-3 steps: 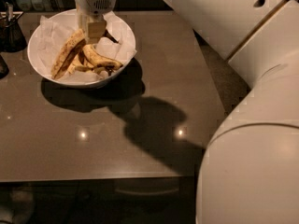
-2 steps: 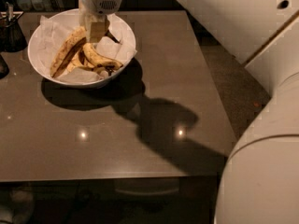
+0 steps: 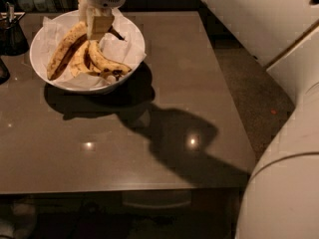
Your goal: Pick banana from white bowl
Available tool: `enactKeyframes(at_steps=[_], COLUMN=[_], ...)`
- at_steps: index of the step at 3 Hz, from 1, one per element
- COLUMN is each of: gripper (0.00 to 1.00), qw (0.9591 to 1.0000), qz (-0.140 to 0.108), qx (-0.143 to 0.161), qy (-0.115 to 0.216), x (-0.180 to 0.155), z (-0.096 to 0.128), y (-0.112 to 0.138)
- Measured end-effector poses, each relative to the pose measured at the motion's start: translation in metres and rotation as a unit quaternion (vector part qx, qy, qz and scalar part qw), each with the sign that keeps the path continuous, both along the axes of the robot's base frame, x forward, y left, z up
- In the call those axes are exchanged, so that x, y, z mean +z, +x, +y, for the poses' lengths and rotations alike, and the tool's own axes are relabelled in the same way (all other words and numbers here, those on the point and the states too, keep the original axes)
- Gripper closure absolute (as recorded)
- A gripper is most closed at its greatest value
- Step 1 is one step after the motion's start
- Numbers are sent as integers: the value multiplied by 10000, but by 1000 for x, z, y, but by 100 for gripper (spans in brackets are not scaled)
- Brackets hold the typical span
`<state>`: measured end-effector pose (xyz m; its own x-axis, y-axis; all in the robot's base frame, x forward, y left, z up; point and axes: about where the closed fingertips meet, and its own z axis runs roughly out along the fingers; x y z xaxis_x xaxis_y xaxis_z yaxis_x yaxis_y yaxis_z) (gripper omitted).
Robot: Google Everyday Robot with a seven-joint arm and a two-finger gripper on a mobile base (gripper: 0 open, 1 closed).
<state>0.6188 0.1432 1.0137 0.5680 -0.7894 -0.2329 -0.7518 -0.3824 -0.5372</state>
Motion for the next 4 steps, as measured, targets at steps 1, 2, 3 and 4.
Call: enactKeyframes(at_steps=[1,2,3,4], gripper=[100,100,100,100], qw=[9992,9989,9985,9951], qz=[278,316,352,641], qx=[196,219,277,305], qy=[218,263,323,689], x=[0,1,2,-4], z=[-2,0,0,-3], y=[-17,-20,-22,-47])
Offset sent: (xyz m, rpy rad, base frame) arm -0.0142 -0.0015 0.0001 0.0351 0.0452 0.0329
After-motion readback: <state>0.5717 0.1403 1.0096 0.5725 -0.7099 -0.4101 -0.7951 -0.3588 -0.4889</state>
